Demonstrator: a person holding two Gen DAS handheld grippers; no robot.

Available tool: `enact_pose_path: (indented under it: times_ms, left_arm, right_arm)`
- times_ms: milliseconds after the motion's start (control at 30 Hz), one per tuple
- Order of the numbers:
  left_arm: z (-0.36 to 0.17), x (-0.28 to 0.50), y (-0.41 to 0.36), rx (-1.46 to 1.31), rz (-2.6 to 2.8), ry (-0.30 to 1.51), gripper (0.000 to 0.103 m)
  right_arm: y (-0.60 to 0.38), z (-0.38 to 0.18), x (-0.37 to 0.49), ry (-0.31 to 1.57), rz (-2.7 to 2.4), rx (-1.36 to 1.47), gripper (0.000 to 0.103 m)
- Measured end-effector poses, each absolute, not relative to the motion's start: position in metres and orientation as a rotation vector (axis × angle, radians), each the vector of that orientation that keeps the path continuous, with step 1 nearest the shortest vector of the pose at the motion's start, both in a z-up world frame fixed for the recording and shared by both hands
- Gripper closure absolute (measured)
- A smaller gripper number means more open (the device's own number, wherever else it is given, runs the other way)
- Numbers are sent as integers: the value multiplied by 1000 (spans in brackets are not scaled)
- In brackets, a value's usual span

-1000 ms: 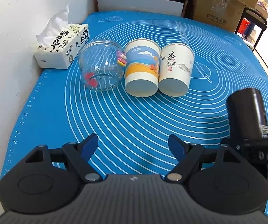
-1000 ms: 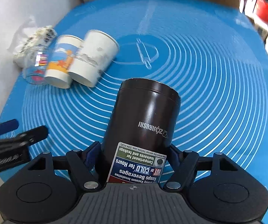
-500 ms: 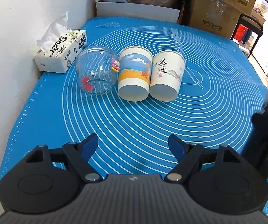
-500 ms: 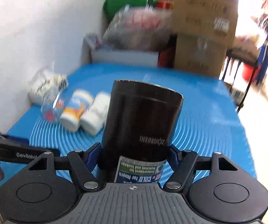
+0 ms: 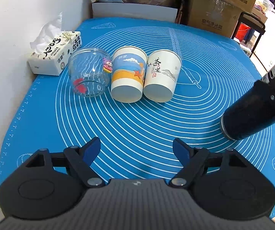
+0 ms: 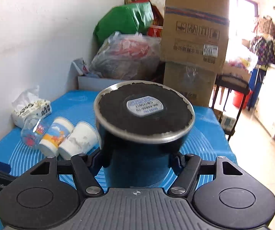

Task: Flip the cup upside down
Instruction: 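Rotate the bottle upright with the right gripper and lower it onto the mat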

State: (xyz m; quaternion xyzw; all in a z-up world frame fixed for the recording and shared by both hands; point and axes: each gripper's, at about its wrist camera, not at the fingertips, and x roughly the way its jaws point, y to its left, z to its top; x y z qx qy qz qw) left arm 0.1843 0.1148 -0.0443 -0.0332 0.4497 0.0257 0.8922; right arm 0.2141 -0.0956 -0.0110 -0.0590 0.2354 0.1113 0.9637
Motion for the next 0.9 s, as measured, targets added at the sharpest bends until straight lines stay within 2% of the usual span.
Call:
enact_pose_path:
  times_ms: [733,900]
  left_arm:
    - [-46,186,115,-66,62,925,21]
    - [-45,185,114,-62,52,907,21]
  right_arm:
    - [-83,-14,232,492,246,-180,36]
    - [-87,-12,233,504,257,-154,26]
